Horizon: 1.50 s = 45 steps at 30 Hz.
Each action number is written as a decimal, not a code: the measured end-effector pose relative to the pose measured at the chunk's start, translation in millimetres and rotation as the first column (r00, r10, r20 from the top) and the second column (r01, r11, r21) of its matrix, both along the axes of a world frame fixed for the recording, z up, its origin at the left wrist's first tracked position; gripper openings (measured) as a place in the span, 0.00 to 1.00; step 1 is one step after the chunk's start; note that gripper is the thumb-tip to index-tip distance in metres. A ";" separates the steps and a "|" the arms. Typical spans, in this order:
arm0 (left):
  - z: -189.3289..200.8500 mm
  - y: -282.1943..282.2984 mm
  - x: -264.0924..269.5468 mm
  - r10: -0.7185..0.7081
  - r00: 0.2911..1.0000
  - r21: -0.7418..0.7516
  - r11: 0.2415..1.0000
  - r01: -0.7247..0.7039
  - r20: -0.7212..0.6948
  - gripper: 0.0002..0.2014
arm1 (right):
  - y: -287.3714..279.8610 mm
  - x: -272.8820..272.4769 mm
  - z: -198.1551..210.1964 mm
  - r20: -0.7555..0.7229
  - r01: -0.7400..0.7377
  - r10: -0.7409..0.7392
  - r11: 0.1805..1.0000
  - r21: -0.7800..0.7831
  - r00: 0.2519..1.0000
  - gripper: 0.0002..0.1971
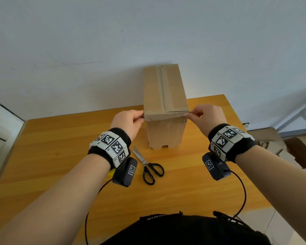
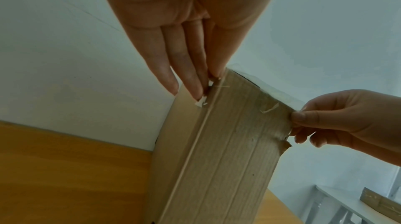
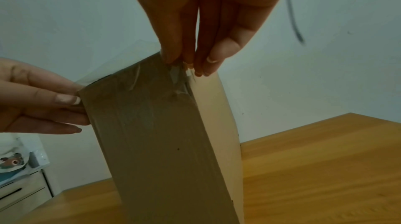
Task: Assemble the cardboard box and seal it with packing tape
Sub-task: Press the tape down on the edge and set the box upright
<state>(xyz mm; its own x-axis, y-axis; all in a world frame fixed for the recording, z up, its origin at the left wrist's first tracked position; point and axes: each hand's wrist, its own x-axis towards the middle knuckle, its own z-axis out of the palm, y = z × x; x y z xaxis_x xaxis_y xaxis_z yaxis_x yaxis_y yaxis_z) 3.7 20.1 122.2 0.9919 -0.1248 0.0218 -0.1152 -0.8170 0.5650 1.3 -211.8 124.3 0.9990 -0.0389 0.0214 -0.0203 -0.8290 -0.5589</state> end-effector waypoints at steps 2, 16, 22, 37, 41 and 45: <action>-0.2 0.4 0.5 -0.003 1.000 -0.003 1.000 0.003 0.001 0.17 | 0.2 0.7 0.7 -0.003 -0.012 0.012 1.000 -0.009 1.000 0.13; -1.9 -5.1 2.3 -0.034 0.999 -0.019 0.999 0.034 -0.004 0.17 | -1.6 2.5 -6.9 0.133 -0.015 0.010 0.999 0.034 0.991 0.14; -2.7 -1.7 5.5 -0.063 0.998 0.050 0.997 0.065 -0.026 0.19 | -2.6 2.2 -6.5 0.146 -0.024 0.016 0.998 0.051 0.989 0.14; -4.4 -5.5 8.2 -0.076 0.995 0.138 0.988 0.067 0.058 0.18 | -3.9 2.9 -6.7 0.155 -0.020 0.008 0.997 0.073 0.988 0.14; -5.6 -6.4 4.9 -0.100 0.980 0.183 0.981 0.068 0.174 0.16 | -5.0 3.2 -8.3 0.151 -0.009 -0.005 0.996 0.093 0.988 0.14; -4.4 -8.7 4.5 -0.188 0.939 0.269 0.957 0.110 0.287 0.12 | -3.2 4.1 -8.7 0.150 -0.008 -0.007 0.995 0.097 0.989 0.14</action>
